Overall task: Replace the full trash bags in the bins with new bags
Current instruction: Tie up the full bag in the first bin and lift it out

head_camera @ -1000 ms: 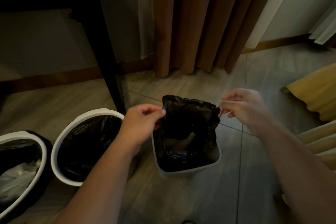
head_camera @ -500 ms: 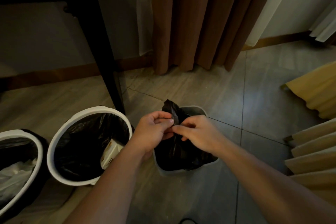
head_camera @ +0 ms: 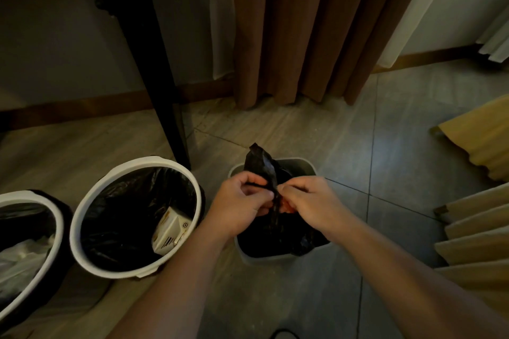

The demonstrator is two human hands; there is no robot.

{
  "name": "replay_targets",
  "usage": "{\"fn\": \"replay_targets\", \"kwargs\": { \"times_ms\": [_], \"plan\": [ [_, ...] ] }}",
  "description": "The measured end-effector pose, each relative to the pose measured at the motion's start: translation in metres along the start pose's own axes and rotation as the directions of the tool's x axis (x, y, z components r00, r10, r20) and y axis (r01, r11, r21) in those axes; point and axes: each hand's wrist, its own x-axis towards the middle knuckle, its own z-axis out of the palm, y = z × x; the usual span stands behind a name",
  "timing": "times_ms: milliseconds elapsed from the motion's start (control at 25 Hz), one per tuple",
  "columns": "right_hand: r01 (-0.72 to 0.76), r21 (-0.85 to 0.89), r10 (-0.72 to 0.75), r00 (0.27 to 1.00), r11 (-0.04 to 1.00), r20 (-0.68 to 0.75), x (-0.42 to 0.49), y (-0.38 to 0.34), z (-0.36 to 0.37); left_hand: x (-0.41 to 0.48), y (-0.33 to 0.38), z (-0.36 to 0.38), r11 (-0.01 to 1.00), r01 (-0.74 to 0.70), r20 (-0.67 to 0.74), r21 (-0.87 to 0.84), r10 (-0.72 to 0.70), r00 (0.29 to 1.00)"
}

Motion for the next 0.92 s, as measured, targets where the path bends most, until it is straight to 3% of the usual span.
{"fn": "replay_targets", "kwargs": {
  "times_ms": [120, 280, 560, 800, 920],
  "plan": [
    [-0.088, 0.138, 0.083, 0.996, 0.986, 0.042, 0.001, 0.002, -0.003, 0.001, -0.009, 0.005, 0.998, -0.018, 0.016, 0.066, 0.017, 1.0],
    [-0.108, 0.214, 0.117, 0.993, 0.971, -0.026, 0.001, 0.005, -0.006, 0.004, -0.015, 0.012, 0.987, -0.018, -0.065, 0.159, 0.029, 0.997],
    [-0.083, 0.247, 0.098, 0.994, 0.965, -0.047, 0.002, 0.004, -0.009, 0.001, -0.019, 0.016, 0.98, 0.06, 0.015, -0.191, -0.058, 0.998],
    [-0.148, 0.581, 0.182, 0.983, 0.8, 0.0, 0.005, 0.007, -0.021, 0.008, -0.012, 0.017, 0.952, 0.069, -0.076, -0.3, -0.096, 0.992],
    [-0.164, 0.604, 0.184, 0.982, 0.78, 0.029, 0.006, 0.01, -0.023, 0.009, -0.012, 0.022, 0.984, 0.018, -0.071, -0.179, -0.031, 0.997]
  ]
}}
